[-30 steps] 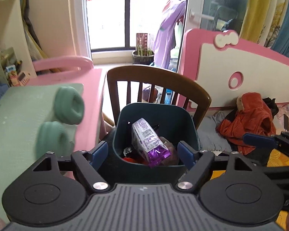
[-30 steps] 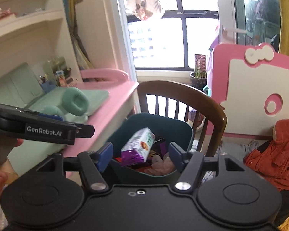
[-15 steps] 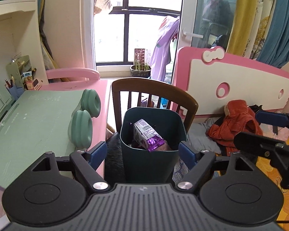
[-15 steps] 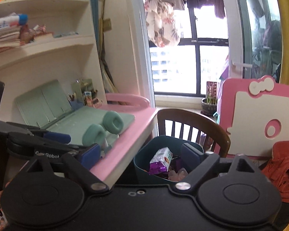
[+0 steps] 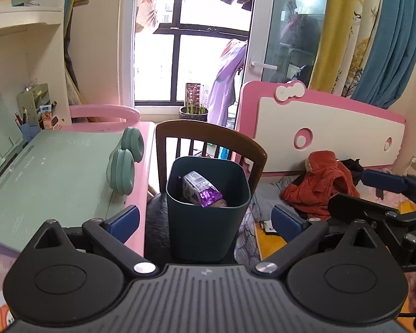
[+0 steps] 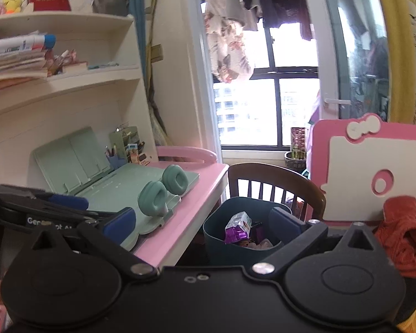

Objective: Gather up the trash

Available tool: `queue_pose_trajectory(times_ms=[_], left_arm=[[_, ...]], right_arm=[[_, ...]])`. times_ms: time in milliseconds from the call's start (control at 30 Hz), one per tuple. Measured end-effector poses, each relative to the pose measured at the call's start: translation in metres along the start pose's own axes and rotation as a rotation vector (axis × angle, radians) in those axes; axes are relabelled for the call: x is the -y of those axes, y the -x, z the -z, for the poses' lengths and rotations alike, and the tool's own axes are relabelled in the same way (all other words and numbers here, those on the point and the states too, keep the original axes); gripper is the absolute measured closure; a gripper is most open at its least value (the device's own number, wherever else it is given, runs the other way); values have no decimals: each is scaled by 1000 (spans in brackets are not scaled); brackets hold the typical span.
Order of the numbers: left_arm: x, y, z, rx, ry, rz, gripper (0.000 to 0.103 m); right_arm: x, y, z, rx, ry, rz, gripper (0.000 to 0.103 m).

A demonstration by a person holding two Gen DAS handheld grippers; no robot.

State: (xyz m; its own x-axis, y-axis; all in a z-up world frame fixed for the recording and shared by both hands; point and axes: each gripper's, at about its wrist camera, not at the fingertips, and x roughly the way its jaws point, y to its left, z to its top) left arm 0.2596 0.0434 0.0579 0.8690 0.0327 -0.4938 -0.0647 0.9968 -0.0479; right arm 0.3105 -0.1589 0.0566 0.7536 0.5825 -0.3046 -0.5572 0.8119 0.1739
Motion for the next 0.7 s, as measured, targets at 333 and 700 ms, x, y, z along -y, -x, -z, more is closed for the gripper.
queue_pose_trajectory(times_ms=[333, 700], left_arm=[[9, 30, 8, 34, -4, -14, 1], [15, 45, 8, 64, 0, -9, 1]], right_arm=[[-6, 23, 2, 42, -16, 26, 0], [0, 28, 2, 40, -16, 41, 0]])
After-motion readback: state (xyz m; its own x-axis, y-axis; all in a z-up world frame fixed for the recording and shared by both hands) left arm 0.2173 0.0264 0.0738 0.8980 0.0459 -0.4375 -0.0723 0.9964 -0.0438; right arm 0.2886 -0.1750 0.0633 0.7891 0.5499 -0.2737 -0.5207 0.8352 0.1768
